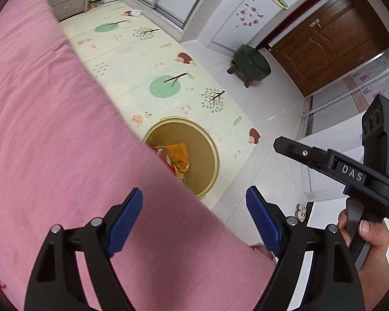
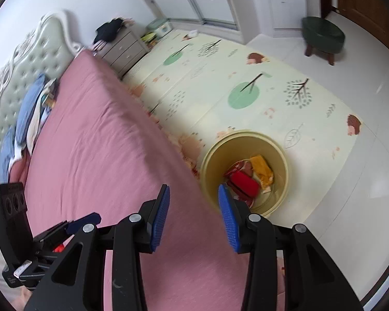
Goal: Collect trash
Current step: 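Carry both bags over the gold bin and open both tools, then move both open tools back over the bed toward the red scarf and bottle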
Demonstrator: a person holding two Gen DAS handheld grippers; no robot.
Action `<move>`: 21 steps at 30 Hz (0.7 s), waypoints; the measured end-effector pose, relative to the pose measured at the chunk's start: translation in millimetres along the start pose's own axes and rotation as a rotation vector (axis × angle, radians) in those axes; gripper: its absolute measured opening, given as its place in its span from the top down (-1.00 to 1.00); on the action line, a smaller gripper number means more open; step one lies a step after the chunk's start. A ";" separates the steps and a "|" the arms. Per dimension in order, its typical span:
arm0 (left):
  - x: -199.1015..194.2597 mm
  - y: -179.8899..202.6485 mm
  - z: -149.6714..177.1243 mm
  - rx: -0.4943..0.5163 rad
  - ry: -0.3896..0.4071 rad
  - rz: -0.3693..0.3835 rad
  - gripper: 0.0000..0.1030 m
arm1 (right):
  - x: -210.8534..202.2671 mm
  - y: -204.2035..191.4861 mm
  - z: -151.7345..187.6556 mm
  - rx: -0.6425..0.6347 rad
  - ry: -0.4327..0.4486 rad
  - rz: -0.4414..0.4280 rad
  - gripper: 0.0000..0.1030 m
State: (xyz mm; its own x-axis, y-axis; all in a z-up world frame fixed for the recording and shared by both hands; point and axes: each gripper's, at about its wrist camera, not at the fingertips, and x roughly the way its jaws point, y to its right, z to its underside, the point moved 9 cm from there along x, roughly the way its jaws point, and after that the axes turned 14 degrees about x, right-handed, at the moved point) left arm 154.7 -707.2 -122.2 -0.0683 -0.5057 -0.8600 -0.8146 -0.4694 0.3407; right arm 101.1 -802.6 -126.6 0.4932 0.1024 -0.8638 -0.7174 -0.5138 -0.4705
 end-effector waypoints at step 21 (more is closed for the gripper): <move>-115.3 -108.8 189.3 -0.262 0.015 -0.124 -0.56 | 35.8 -155.7 186.9 -0.261 -0.243 -0.101 0.25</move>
State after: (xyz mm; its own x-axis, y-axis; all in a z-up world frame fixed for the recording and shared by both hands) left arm 142.2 -460.8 -132.0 0.0326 -0.4429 -0.8960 -0.6392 -0.6984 0.3220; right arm 138.5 -559.7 -117.9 0.4010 0.3471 -0.8478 -0.5056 -0.6878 -0.5208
